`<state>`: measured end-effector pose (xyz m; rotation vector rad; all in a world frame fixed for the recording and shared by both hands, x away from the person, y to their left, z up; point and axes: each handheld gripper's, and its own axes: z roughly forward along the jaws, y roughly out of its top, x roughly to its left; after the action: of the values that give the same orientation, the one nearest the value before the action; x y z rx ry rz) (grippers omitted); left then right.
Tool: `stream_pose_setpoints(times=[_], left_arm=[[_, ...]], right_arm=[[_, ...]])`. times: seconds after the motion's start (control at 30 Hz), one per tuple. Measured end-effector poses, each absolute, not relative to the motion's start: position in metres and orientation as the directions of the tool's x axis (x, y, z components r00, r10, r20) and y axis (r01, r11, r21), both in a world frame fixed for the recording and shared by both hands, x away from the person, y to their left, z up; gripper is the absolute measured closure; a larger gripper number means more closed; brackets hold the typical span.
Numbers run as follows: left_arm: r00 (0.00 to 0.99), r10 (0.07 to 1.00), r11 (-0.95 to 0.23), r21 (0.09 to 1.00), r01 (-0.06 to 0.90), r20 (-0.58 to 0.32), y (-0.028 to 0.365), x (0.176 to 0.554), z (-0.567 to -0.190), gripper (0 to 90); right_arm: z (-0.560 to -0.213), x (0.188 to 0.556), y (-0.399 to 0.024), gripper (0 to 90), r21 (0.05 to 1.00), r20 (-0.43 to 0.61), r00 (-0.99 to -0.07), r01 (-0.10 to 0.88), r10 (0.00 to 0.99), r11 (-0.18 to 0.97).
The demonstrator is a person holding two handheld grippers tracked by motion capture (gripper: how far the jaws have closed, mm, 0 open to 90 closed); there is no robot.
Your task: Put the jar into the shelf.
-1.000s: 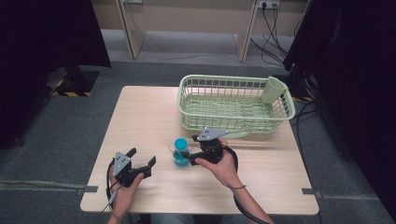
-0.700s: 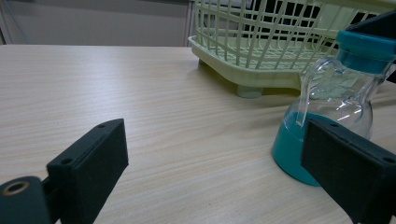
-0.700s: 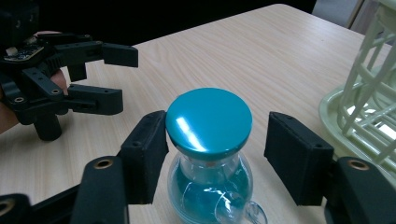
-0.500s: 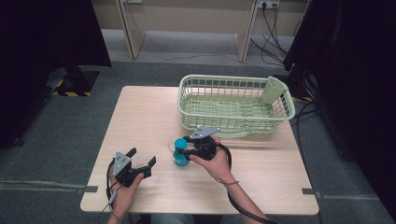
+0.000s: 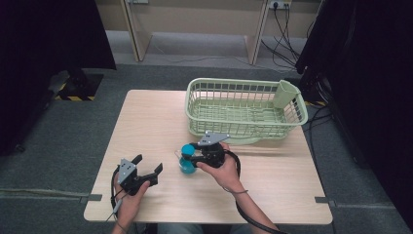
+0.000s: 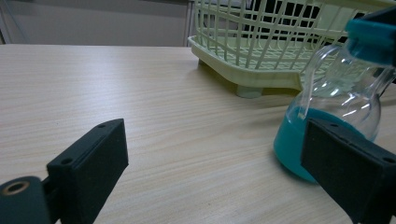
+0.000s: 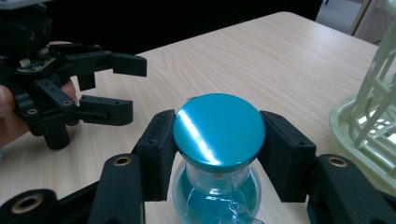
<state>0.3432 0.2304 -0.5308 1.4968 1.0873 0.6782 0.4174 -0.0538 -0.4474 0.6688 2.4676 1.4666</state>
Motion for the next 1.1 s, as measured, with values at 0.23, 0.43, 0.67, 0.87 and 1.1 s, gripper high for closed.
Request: stream_pose_setpoints(times=[0.23, 0.43, 0.67, 0.87, 1.1], left_arm=[[0.412, 0.900, 0.031, 0.964, 0.265, -0.142, 0.230, 0.343, -0.531, 6.9], [0.412, 0.900, 0.030, 0.963, 0.266, -0.142, 0.230, 0.343, -0.531, 6.8], [0.412, 0.900, 0.029, 0.964, 0.266, -0.140, 0.230, 0.343, -0.531, 6.9], [0.412, 0.901, 0.027, 0.963, 0.266, -0.140, 0.230, 0.343, -0.531, 6.9], [0.412, 0.901, 0.027, 0.963, 0.267, -0.139, 0.230, 0.343, -0.531, 6.9]], right_arm=[[-0.432, 0.412, -0.064, 48.4, 0.882, 0.046, -0.873, 0.264, 0.485, 0.392], [-0.423, 0.409, -0.069, 48.5, 0.888, 0.038, -0.866, 0.258, 0.498, 0.380], [-0.414, 0.408, -0.078, 48.4, 0.897, 0.029, -0.858, 0.249, 0.513, 0.365], [-0.406, 0.409, -0.086, 48.4, 0.906, 0.029, -0.851, 0.244, 0.525, 0.346], [-0.393, 0.408, -0.097, 48.4, 0.918, 0.020, -0.839, 0.231, 0.543, 0.323]])
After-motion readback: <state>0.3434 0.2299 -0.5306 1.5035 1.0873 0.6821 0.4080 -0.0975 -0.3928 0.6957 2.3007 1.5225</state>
